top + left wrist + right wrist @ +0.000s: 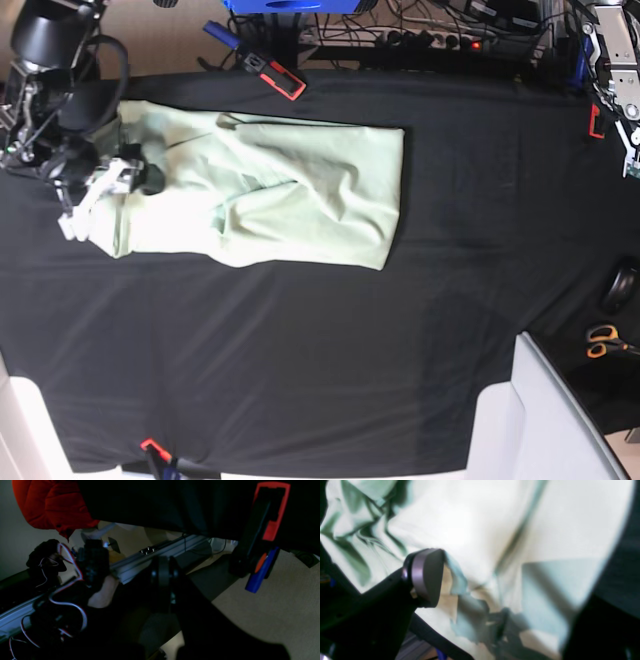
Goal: Fold the T-shirt properly
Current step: 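Grasp the shirt end with the right gripper and drag it toward the right arm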
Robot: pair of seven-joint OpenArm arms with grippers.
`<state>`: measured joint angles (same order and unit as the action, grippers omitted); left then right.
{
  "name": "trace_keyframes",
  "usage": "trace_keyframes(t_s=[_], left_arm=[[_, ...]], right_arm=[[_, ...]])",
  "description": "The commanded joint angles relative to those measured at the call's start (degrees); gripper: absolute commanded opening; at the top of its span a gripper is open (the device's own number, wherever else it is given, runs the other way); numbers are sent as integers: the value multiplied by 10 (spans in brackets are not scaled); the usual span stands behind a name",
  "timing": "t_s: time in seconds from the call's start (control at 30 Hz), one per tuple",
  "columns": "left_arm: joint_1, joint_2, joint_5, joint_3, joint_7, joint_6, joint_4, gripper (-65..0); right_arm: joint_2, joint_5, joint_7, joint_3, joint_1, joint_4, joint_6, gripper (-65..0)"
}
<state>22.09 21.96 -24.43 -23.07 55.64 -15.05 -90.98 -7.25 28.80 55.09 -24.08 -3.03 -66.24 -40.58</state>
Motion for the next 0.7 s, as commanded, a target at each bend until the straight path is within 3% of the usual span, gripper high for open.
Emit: trace_keyframes(t_s=[0.0, 0.17, 0.37, 0.43, 0.57, 0.67], left_arm=[[-1, 12, -12, -4, 1, 6, -7, -650], [-1, 12, -12, -4, 1, 6, -7, -650], [1, 12, -12, -4, 1, 6, -7, -650], [1, 12, -12, -4, 1, 6, -7, -650], [1, 11, -12, -4, 1, 6, -7, -650], [2, 11, -12, -4, 1, 6, -7, -650]], right_arm=[[10, -33, 57, 27, -8, -7, 6, -189], [34, -33, 56, 50, -21, -52, 6, -193], [32, -33, 55, 47, -19, -49, 6, -226], [32, -33, 53, 47, -19, -44, 6, -325], [30, -36, 51, 48, -4, -4, 6, -647], [15, -36, 50, 47, 4, 13, 6, -633]])
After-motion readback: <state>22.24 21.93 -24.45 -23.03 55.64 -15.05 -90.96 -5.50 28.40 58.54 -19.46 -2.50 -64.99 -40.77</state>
